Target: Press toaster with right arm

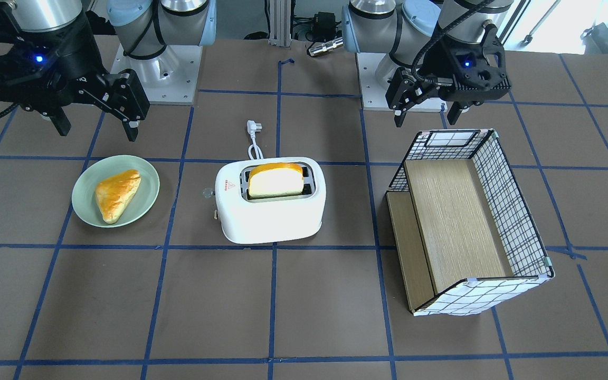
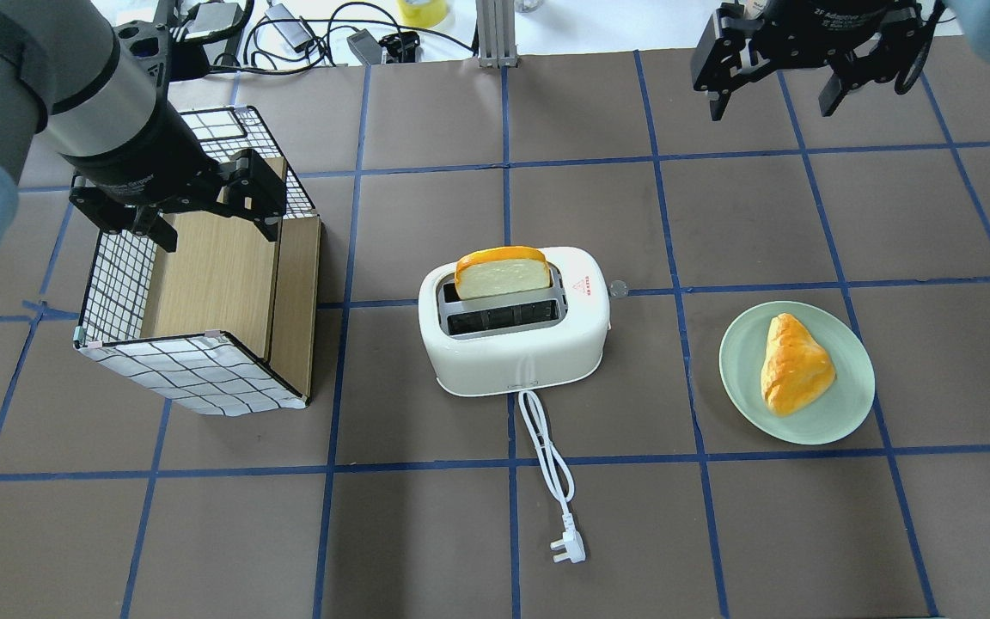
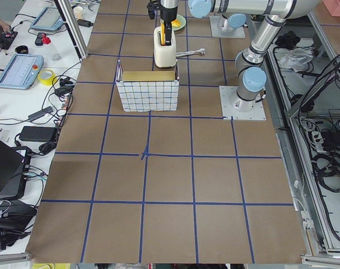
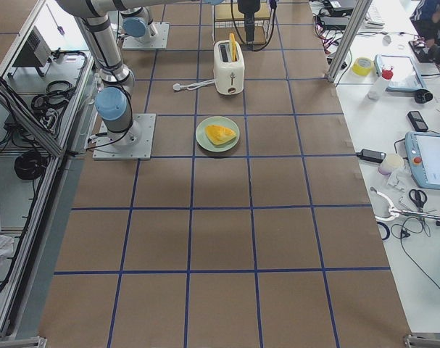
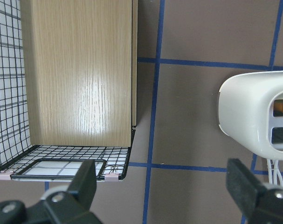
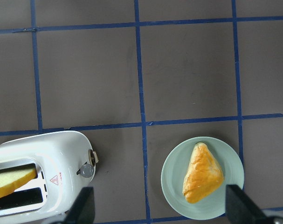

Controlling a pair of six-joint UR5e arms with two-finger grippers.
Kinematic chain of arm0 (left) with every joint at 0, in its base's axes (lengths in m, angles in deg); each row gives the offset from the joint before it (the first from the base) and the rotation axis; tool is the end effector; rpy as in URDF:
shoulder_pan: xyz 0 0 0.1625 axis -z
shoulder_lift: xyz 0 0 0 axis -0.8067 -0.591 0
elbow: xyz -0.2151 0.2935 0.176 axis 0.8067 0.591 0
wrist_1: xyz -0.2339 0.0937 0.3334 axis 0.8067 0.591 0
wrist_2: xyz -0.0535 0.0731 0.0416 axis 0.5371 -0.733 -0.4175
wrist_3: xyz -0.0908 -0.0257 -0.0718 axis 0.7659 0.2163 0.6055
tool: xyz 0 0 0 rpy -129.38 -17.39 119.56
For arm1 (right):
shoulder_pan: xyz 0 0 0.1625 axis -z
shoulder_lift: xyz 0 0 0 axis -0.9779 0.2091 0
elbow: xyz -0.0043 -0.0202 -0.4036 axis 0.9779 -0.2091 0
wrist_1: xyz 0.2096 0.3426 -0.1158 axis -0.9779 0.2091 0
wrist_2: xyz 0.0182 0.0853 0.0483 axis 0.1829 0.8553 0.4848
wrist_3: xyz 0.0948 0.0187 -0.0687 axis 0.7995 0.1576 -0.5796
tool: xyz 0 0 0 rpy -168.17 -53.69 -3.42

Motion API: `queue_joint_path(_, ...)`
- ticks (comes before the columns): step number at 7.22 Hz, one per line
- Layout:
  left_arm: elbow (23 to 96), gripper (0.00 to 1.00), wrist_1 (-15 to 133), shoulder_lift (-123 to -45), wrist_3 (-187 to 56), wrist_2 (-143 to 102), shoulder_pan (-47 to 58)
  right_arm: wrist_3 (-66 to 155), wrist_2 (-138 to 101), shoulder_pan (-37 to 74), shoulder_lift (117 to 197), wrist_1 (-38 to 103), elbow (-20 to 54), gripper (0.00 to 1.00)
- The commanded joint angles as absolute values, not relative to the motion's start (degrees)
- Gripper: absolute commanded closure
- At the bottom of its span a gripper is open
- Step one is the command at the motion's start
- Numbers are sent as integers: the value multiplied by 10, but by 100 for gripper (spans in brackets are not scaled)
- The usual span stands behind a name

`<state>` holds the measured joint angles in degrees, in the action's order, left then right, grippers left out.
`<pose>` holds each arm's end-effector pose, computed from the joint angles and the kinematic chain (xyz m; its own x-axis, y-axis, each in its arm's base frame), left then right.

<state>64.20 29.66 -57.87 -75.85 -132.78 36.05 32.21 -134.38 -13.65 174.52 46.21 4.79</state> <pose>-0.1298 -0.4588 0.4564 -0.9964 -0.0836 -0.0124 -0.0827 0.9945 -0.0640 0.1418 -0.5210 0.5072 -0.9978 0.0524 0.0407 0.0470 0.9911 -0.1242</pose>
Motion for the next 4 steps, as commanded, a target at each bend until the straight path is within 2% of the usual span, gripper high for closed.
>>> queue_joint_path(1, 642, 0, 297, -579, -759, -1328, 361, 322, -1344, -137, 1746, 461, 49, 0)
queue_joint_path(4, 642, 0, 297, -579, -759, -1328, 361, 322, -1344, -137, 1747, 454, 49, 0)
